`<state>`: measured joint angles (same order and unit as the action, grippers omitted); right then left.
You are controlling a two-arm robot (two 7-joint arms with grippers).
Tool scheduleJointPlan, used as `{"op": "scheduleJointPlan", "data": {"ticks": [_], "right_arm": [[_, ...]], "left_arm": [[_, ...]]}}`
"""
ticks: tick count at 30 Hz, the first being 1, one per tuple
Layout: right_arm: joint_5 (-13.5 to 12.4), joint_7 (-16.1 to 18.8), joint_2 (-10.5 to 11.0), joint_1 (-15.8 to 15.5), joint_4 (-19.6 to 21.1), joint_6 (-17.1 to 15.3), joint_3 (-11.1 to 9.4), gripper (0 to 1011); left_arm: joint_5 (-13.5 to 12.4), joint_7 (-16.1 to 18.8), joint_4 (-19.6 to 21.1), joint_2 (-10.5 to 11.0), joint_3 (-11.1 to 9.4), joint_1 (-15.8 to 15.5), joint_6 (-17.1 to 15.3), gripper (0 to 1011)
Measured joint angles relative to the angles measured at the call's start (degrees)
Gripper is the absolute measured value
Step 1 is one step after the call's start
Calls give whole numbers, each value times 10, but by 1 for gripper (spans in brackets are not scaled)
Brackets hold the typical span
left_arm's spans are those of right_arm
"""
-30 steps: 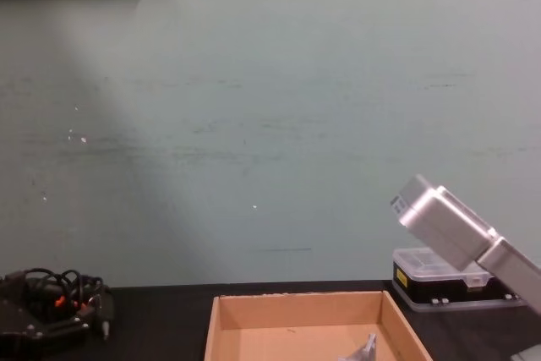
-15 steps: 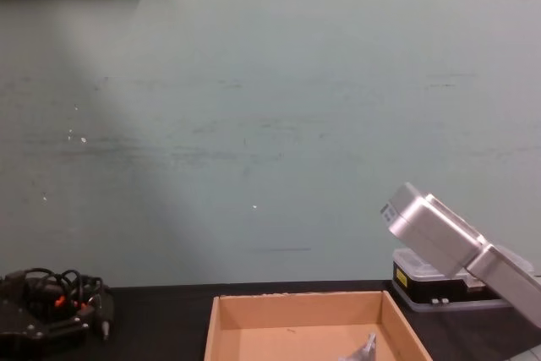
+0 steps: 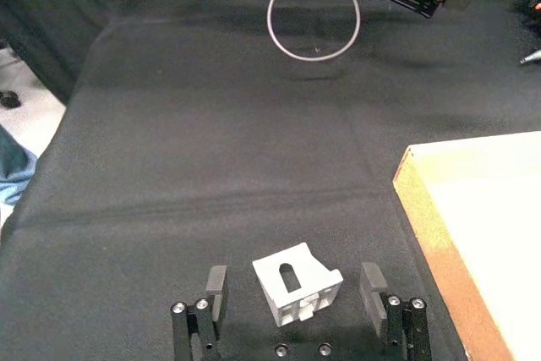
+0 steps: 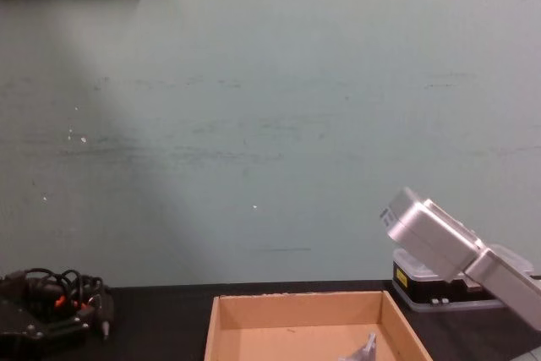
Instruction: Use one hand to pick up the angle iron from the table and place it into the box.
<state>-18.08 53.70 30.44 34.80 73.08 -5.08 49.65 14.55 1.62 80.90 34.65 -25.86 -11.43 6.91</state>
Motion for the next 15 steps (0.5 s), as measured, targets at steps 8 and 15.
{"op": "scheduleJointPlan", "data": {"ticks": [8,15], "right_arm": [[2,-3,-1,0,-6,-1,0,927],[3,-4,-2,-1,-7,0,-1,735]], "left_arm": [[0,0,0,0,0,0,0,1000],[0,0,0,0,0,0,0,1000]]}}
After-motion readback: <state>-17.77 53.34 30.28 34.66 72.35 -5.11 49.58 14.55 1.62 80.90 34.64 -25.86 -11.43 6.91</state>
